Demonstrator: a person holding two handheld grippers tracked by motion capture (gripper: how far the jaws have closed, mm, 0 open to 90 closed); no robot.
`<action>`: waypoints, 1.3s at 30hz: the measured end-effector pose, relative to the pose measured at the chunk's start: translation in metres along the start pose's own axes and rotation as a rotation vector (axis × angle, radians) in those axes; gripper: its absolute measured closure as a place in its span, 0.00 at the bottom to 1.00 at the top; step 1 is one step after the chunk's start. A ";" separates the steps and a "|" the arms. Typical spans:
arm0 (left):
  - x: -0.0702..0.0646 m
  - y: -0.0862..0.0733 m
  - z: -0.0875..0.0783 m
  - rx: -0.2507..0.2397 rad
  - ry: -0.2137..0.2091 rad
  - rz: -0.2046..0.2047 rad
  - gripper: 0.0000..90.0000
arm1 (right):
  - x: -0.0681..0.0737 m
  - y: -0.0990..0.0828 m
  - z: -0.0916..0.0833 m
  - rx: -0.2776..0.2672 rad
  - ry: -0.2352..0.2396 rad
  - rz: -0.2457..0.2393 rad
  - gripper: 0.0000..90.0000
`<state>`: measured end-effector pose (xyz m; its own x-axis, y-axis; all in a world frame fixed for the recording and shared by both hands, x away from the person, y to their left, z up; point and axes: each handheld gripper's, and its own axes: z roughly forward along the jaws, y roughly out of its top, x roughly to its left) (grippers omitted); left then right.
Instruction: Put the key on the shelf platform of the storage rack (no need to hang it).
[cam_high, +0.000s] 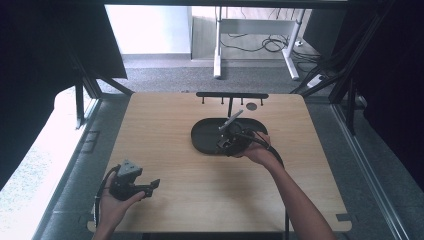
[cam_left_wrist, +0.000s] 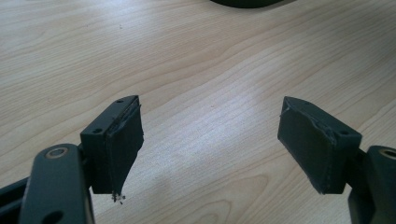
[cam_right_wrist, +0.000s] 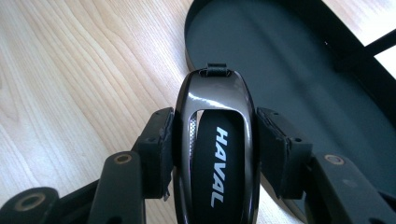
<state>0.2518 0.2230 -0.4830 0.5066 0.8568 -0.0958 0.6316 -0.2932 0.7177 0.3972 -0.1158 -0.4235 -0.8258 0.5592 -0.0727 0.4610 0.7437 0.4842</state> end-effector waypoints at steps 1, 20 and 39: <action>0.000 0.000 0.000 0.000 0.000 0.000 0.25 | 0.000 0.000 0.000 0.000 0.000 0.000 0.55; 0.002 0.000 -0.002 -0.006 -0.001 -0.004 0.25 | -0.020 0.016 0.017 0.016 -0.011 0.027 0.55; 0.003 0.000 -0.001 -0.005 0.000 -0.005 0.25 | -0.039 0.025 0.038 0.007 -0.014 0.056 0.55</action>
<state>0.2525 0.2266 -0.4825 0.5035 0.8582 -0.0994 0.6314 -0.2870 0.7204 0.4538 -0.1051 -0.4412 -0.7939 0.6053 -0.0575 0.5088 0.7132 0.4822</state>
